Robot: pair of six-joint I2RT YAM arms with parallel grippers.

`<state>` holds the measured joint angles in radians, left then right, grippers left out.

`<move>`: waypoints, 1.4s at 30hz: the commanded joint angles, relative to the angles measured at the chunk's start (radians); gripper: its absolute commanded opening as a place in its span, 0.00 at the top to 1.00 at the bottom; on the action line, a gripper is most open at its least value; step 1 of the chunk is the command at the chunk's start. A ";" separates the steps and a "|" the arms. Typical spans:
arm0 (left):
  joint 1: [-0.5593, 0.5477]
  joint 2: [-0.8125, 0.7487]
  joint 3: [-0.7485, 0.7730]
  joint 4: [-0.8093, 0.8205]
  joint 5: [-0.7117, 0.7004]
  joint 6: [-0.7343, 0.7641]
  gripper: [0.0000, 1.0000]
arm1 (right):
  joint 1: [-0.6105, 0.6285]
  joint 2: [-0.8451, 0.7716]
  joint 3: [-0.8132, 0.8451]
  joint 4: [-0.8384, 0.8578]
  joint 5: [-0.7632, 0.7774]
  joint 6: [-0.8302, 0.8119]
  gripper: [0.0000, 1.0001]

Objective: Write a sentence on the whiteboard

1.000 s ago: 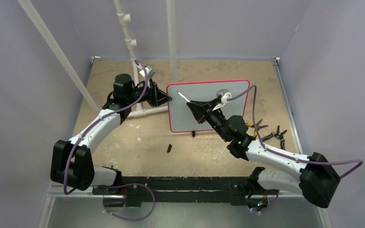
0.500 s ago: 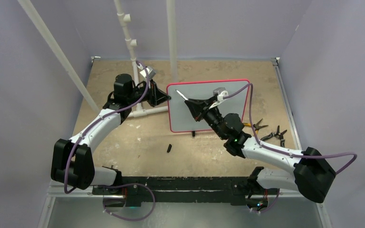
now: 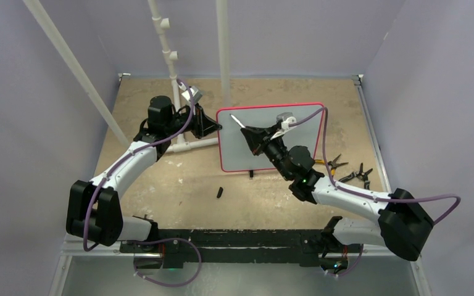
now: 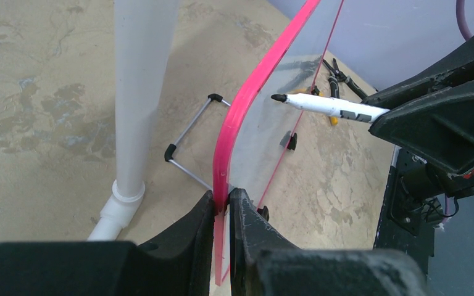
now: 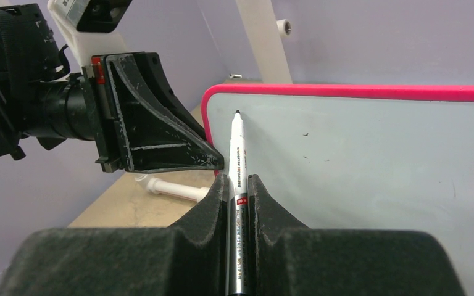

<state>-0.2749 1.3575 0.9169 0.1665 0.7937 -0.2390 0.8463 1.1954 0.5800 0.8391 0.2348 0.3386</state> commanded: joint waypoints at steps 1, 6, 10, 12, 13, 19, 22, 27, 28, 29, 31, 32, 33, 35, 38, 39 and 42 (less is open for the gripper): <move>0.000 -0.008 -0.011 -0.003 -0.008 0.033 1.00 | 0.005 0.013 0.048 0.047 0.032 -0.014 1.00; -0.001 -0.011 -0.011 -0.004 -0.007 0.035 1.00 | 0.005 0.020 0.045 0.053 0.066 -0.007 1.00; -0.003 -0.012 -0.011 -0.004 -0.005 0.038 1.00 | 0.005 0.030 0.049 0.052 0.067 -0.012 1.00; -0.003 -0.012 -0.010 -0.004 -0.004 0.038 1.00 | 0.005 0.038 0.054 0.046 0.054 -0.015 1.00; -0.003 -0.012 -0.010 -0.004 -0.003 0.039 1.00 | 0.005 0.043 0.056 0.046 0.047 -0.017 1.00; -0.003 -0.014 -0.010 -0.005 -0.004 0.039 1.00 | 0.006 0.072 0.068 0.041 -0.003 -0.029 1.00; -0.004 -0.015 -0.010 -0.005 -0.003 0.040 1.00 | 0.008 0.083 0.071 0.033 -0.016 -0.030 1.00; -0.004 -0.018 -0.010 -0.004 -0.007 0.040 1.00 | 0.015 0.082 0.061 0.014 0.000 -0.028 1.00; -0.003 -0.018 -0.009 -0.004 -0.009 0.039 1.00 | 0.017 0.079 0.057 0.011 0.012 -0.024 1.00; -0.004 -0.020 -0.010 -0.006 -0.010 0.040 1.00 | 0.018 0.074 0.050 0.009 0.023 -0.020 1.00; -0.003 -0.021 -0.009 -0.007 -0.014 0.040 1.00 | 0.020 0.059 0.029 0.004 0.048 -0.009 1.00; -0.004 -0.022 -0.010 -0.007 -0.015 0.041 1.00 | 0.020 0.050 0.021 0.003 0.063 -0.004 1.00; -0.003 -0.023 -0.010 -0.007 -0.016 0.040 1.00 | 0.020 0.041 0.012 0.000 0.078 -0.001 1.00; -0.003 -0.023 -0.010 -0.008 -0.016 0.040 1.00 | 0.020 0.021 -0.003 -0.003 0.104 0.005 1.00; -0.004 -0.023 -0.008 -0.010 -0.016 0.041 1.00 | 0.020 0.002 -0.011 -0.022 0.128 0.007 1.00; -0.004 -0.023 -0.008 -0.010 -0.017 0.041 1.00 | 0.020 0.000 -0.013 -0.028 0.132 0.007 1.00; -0.003 -0.024 -0.008 -0.009 -0.016 0.040 1.00 | 0.020 -0.002 -0.016 -0.035 0.130 0.007 1.00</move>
<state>-0.2760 1.3571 0.9169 0.1627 0.7807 -0.2203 0.8696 1.2098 0.5690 0.8165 0.3031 0.3470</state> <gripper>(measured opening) 0.109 0.121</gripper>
